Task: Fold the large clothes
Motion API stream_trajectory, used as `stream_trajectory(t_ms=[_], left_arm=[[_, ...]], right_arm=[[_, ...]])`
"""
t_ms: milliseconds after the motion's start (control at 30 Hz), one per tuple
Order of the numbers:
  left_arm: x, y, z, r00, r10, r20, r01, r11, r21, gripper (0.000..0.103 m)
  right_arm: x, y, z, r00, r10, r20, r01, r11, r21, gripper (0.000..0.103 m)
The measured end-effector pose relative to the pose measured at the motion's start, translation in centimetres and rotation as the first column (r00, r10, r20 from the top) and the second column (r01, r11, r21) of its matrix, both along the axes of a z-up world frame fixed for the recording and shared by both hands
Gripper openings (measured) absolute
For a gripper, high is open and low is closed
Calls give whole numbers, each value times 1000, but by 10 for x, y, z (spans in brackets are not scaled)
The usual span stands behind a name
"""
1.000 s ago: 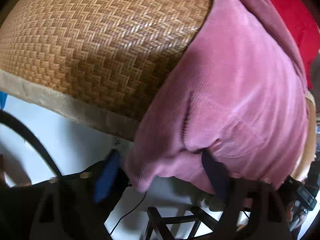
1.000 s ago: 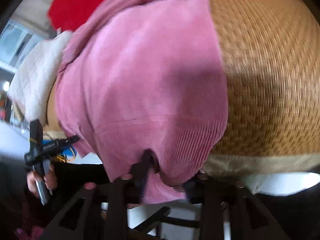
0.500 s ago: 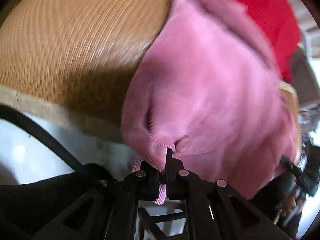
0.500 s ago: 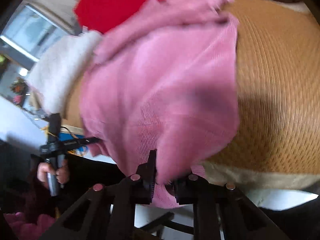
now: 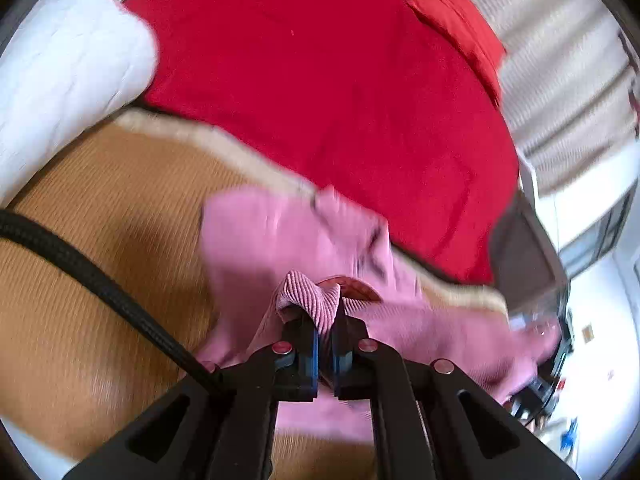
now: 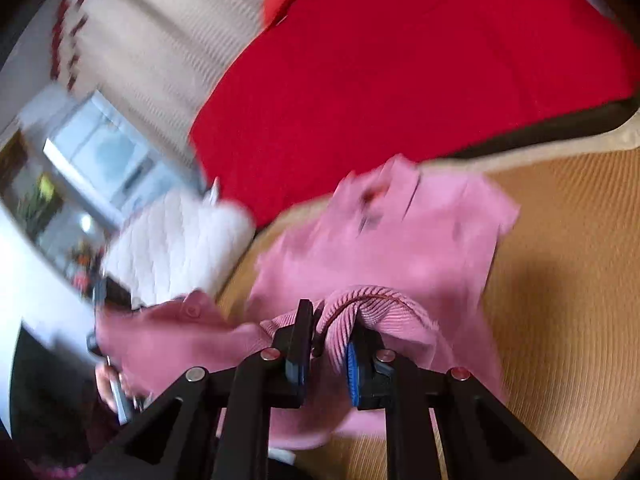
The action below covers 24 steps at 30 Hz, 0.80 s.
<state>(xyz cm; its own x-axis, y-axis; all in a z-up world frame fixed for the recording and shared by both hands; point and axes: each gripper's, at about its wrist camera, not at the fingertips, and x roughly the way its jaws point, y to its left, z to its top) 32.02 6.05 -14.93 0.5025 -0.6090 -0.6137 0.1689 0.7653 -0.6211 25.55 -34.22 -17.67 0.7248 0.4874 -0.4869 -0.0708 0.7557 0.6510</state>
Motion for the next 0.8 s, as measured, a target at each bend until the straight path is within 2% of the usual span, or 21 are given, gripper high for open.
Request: stream_trajectory(t_ms=[33, 133, 167, 233, 300, 333, 400, 433, 467, 500, 533, 600, 667, 700, 733, 767, 800], left_arm=[[34, -11, -1, 999, 37, 11, -37, 999, 7, 5], [82, -18, -27, 993, 117, 25, -117, 993, 14, 6], [103, -24, -49, 990, 141, -5, -141, 990, -3, 7], [117, -21, -83, 980, 190, -55, -191, 981, -16, 8], [135, -27, -97, 970, 215, -109, -217, 976, 1, 9], [142, -24, -99, 966, 215, -142, -220, 975, -21, 10], [143, -15, -91, 968, 221, -120, -237, 961, -140, 19], [140, -11, -87, 969, 228, -100, -243, 951, -189, 35], [137, -9, -85, 965, 242, -103, -259, 944, -205, 58], [133, -6, -82, 957, 273, -101, -288, 933, -215, 67], [123, 0, -75, 941, 335, -53, -338, 912, -231, 74], [112, 8, -63, 922, 387, 6, -375, 896, -238, 80], [103, 13, -51, 910, 413, 35, -393, 887, -243, 85], [96, 12, -48, 908, 418, 36, -400, 888, -227, 85], [89, 7, -46, 915, 402, 35, -388, 901, -196, 85], [83, 1, -43, 923, 383, 35, -372, 911, -176, 85], [78, -9, -43, 937, 347, 33, -340, 932, -127, 85]], right_arm=[[15, -19, 2, 999, -43, 3, 43, 999, 19, 15], [72, -55, -13, 990, -137, -27, 138, 988, 66, 16], [99, -65, -28, 985, -163, -61, 167, 983, 74, 16], [129, -83, -59, 976, -166, -140, 183, 975, 124, 18], [145, -92, -96, 956, -163, -245, 217, 952, 216, 19], [149, -95, -106, 950, -155, -270, 229, 937, 264, 19], [151, -107, -107, 954, -137, -268, 228, 910, 347, 20], [149, -112, -103, 959, -135, -251, 226, 897, 381, 22], [146, -119, -98, 966, -135, -222, 221, 878, 426, 23], [142, -118, -94, 968, -138, -210, 220, 870, 442, 25], [138, -120, -89, 969, -145, -199, 222, 864, 452, 26], [127, -123, -78, 971, -169, -168, 228, 862, 453, 30], [109, -129, -60, 962, -244, -118, 271, 866, 420, 66], [96, -133, -51, 955, -282, -88, 294, 868, 401, 99], [87, -130, -42, 945, -321, -54, 317, 869, 379, 103], [79, -125, -30, 942, -336, -21, 324, 888, 327, 103], [76, -120, -20, 953, -302, -15, 294, 913, 281, 101]])
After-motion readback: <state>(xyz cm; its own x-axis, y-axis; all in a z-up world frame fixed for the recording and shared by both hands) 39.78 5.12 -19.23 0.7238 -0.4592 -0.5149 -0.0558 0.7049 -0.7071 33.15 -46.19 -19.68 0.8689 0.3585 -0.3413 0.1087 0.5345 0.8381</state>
